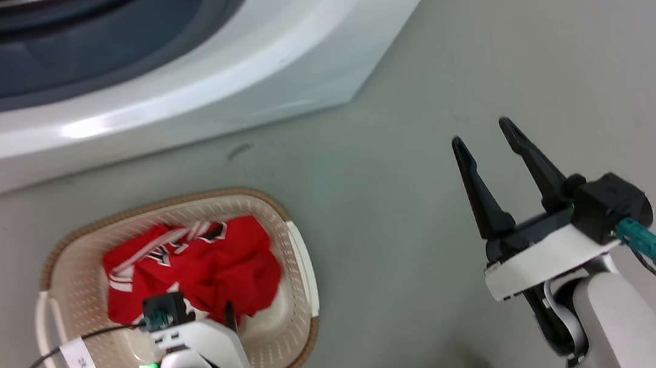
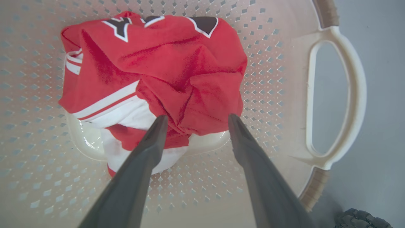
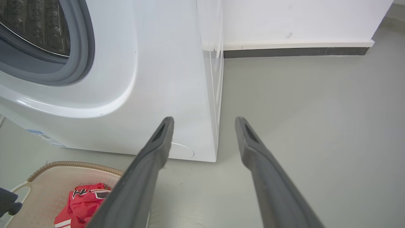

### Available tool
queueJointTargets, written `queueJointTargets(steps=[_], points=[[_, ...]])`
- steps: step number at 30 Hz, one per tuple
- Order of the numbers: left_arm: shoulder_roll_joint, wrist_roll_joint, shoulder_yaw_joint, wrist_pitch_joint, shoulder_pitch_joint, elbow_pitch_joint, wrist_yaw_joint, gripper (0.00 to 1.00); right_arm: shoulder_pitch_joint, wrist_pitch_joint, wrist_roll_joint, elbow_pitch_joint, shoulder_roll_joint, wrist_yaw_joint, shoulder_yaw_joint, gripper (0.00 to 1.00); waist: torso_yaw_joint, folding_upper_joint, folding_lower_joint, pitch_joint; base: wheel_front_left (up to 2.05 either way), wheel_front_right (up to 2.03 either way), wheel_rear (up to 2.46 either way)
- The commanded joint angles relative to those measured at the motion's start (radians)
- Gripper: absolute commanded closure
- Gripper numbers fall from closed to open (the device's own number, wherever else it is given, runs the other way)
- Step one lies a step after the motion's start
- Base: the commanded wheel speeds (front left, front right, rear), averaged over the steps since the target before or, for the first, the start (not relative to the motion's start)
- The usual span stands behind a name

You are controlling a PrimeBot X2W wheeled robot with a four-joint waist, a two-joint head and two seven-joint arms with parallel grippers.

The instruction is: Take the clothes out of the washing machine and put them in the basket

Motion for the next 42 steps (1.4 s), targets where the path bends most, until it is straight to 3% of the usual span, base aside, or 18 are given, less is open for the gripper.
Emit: queueJointTargets(steps=[1,9,16,33,42], points=[[-0.005,-0.005,0.001,-0.005,0.028,0.001,-0.003,0.00,0.022,0.004,-0.012,0.005,0.000,-0.001,-0.007,0.00,0.041,0.0000,-0.0001,-0.108,0.00,0.00,0.00],[-0.024,-0.017,0.014,-0.007,0.181,-0.150,-0.019,0.00,0.124,0.060,-0.051,-0.017,0.000,-0.001,-0.068,0.00,0.100,0.0000,-0.0001,-0.313,0.00,0.00,0.00],[-0.028,0.017,0.047,-0.007,0.295,-0.382,0.004,0.00,0.206,0.105,-0.071,-0.061,0.000,-0.001,-0.105,0.00,0.138,0.0000,-0.0001,-0.426,0.00,0.00,0.00],[-0.027,0.166,0.088,-0.007,0.436,-0.987,0.068,0.00,0.300,0.159,-0.105,-0.152,0.000,-0.001,-0.181,0.00,0.210,0.0000,-0.0001,-0.556,0.00,0.00,0.00],[-0.010,0.239,0.085,-0.007,0.501,-1.077,0.063,0.00,0.342,0.175,-0.120,-0.166,0.000,-0.001,-0.184,0.00,0.210,0.0000,-0.0001,-0.609,0.00,0.00,0.00]])
